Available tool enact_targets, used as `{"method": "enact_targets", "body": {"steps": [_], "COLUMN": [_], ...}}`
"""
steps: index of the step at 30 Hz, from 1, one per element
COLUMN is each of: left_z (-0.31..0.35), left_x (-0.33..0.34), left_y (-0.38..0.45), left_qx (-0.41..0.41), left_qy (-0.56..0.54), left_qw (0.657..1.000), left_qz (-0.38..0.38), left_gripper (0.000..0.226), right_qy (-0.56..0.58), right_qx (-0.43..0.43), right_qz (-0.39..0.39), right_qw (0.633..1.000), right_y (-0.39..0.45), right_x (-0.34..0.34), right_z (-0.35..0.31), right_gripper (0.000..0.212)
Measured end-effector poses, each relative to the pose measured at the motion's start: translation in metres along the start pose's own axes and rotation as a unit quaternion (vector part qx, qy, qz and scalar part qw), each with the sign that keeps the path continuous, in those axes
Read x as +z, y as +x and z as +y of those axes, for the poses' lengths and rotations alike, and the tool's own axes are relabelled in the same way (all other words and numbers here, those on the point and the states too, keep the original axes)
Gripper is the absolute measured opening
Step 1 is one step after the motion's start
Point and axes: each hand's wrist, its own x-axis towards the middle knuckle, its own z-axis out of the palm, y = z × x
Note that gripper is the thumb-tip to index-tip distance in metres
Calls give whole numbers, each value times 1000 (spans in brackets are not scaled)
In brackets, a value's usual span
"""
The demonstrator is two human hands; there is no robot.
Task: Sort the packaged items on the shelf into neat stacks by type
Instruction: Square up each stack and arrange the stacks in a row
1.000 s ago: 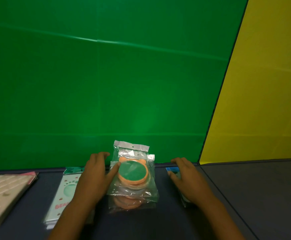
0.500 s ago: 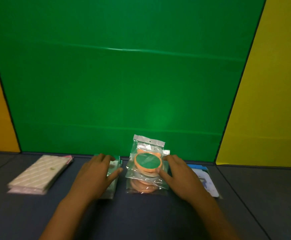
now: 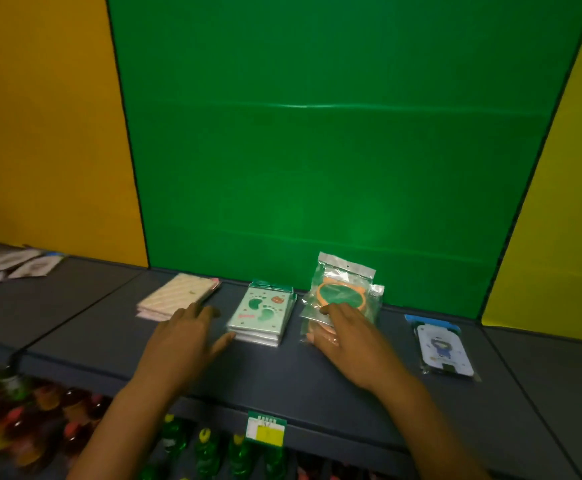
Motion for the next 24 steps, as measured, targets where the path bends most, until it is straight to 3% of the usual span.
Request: {"method": "enact_targets", "body": {"steps": [16,24], "left_z": [-156,-268], "left_x": [-62,-92], "left_y": [-93,-130], "left_qx": [-110,-144], "left_qy": [38,62], "left_qw": [991,984], "left_qz": [66,83], "left_gripper": [52,52], "right_qy": [14,46], "right_qx": [-120,-155], "right_qz": [-47,-44], "right_qw": [992,986], "right_y": [41,64], "right_x": [57,98], "right_z": [-170,-285], "right_gripper": [64,55]}}
